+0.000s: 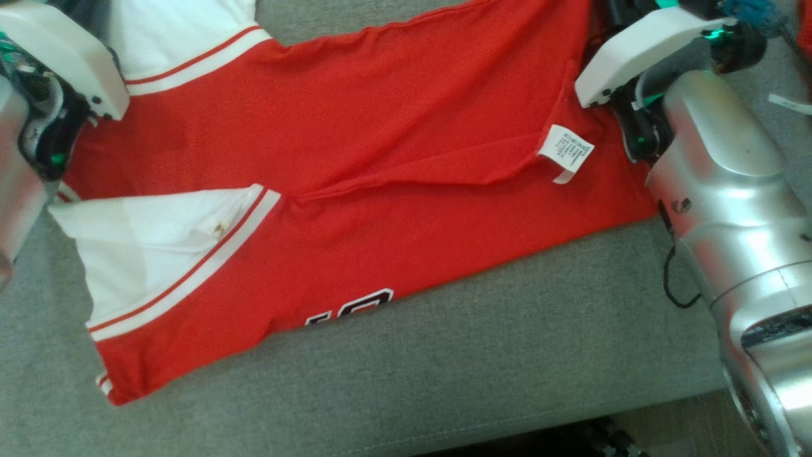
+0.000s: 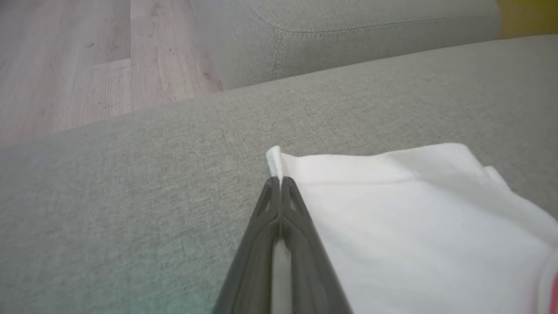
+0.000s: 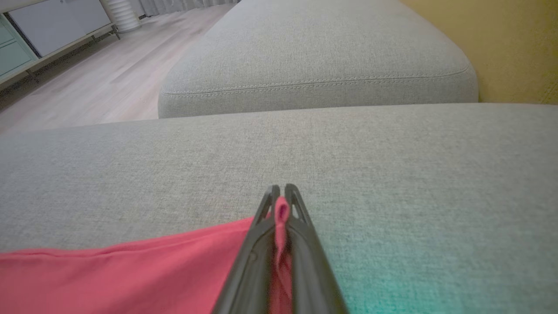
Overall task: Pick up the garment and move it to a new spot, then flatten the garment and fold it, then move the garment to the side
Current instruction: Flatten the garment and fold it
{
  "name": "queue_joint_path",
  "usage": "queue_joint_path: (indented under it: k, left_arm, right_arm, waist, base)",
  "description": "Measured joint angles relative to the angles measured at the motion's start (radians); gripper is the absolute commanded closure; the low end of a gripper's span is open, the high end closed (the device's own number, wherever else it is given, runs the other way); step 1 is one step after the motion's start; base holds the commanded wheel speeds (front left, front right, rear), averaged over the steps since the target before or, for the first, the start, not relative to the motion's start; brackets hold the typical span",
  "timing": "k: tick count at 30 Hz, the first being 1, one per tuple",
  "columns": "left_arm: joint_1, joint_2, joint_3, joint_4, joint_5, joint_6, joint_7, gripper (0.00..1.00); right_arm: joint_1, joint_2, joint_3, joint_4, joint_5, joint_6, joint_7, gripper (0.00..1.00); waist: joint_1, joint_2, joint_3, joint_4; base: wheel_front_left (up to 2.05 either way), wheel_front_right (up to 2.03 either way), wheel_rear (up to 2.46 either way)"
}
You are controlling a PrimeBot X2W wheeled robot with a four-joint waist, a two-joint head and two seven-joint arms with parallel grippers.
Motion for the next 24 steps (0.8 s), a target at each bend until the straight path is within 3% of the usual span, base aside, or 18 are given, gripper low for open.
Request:
queue_joint_path:
  k: [8,13,17,24]
  left_arm:
    - [-0.047,-0.017,-0.023,-0.006,0.063,0.0,-0.243,1.0]
    - [-0.051,-0.047,-0.001,-0.031,0.085,0.0,-0.265,1.0]
    - [-0.011,-0.06,0.091,-0.103,0.141,0.0,-0.265,1.0]
    - [0.231,-0.09,0.255,-0.225,0.259,0.0,-0.269,1.0]
  right_arm:
    - [0.001,-0.036,-0.061,0.008,-0.024,0.0,-0.035,1.0]
    - [0.029,-0.074,-0.143,-0.009,-0.087,0.0,-0.036,1.0]
    - [0.105,-0.08,-0.196,-0.059,-0.149,0.0,-0.037,1.0]
    - [0.262,-0.087,-0.291,-0.156,-0.214,0.0,-0.038,1.0]
  waist:
    - [0.0,0.0,-0.038,0.041]
    - [-0.0001,0.0001,-0.081,0.076]
    - [-0.0002,0.0001,-0.119,0.103]
    - [-0.0002,0.0001,-0.194,0.138]
  base:
    - [0.0,0.0,0.0]
    - [0.0,0.0,0.0]
    - [0.0,0.0,0.0]
    - [0.0,0.0,0.0]
